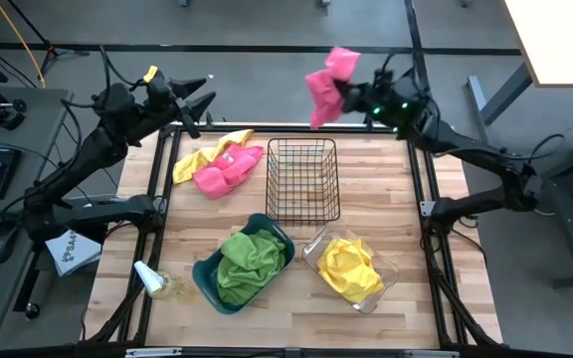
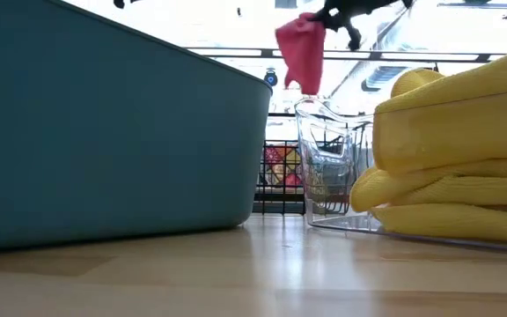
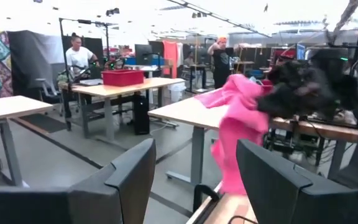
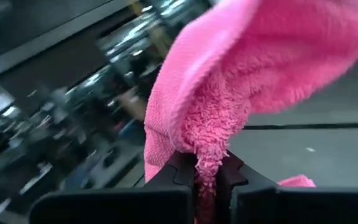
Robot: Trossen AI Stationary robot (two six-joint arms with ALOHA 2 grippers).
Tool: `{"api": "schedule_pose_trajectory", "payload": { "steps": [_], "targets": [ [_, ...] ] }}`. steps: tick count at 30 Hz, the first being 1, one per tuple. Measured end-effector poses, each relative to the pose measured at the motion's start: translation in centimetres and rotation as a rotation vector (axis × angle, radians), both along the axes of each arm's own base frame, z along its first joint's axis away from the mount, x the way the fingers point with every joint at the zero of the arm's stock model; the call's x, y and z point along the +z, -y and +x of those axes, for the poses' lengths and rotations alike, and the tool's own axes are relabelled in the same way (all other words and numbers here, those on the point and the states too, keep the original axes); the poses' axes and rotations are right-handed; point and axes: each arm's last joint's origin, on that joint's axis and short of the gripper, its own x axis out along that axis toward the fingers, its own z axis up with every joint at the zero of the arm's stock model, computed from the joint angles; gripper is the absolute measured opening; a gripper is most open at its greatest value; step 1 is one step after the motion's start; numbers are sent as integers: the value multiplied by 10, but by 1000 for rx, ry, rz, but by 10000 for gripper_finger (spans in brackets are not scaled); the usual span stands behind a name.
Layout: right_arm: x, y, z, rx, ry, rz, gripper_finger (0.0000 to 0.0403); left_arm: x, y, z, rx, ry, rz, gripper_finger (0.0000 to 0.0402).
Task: Sort microfiber towel by color & place in baskets
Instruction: Put the right pink towel into the mesh organizer
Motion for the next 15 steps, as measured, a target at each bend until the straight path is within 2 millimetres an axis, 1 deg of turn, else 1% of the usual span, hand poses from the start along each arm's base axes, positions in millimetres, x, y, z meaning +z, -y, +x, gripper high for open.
{"api": "schedule_pose_trajectory", "payload": {
  "steps": [2,4,7,9,12,15],
  "targets": [
    [-7,-12,17,58,-33,-21,4,0,0,0,-1,3,-8,213],
    [-20,-24,35,113,-89,-7,3,0,0,0,-1,5,-10,213],
    [-48,-40,63,189,-197,63,4,0,0,0,-1,5,-10,213],
    [-70,-48,76,213,-291,125,6,0,0,0,-3,12,-20,213],
    [-96,-57,85,197,-407,223,6,0,0,0,-3,14,-26,213],
    [-112,-61,84,197,-525,296,7,-1,0,0,-5,16,-35,213]
  ]
}}
